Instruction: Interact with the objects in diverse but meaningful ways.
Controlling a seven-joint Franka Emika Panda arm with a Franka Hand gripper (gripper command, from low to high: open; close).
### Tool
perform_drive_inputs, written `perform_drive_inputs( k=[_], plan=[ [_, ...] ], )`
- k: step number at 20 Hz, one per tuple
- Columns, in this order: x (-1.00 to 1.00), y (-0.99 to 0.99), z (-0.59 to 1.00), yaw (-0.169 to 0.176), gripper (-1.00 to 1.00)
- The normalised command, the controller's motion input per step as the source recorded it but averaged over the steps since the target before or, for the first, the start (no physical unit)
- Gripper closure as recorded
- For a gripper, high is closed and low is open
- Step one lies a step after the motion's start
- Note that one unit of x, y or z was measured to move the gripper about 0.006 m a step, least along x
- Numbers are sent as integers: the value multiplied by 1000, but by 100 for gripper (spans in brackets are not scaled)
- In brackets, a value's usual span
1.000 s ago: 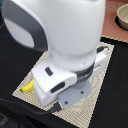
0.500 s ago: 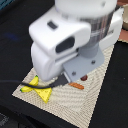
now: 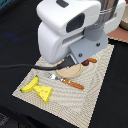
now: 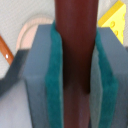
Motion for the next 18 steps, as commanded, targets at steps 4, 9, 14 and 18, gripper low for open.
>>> perform_drive_inputs(
  k=[4, 9, 14, 18],
  plan=[
    [-764, 736, -27, 0, 100],
    [-821, 753, -39, 0, 100],
    [-820, 731, -87, 0, 100],
    [-800, 711, -144, 0, 100]
  ],
)
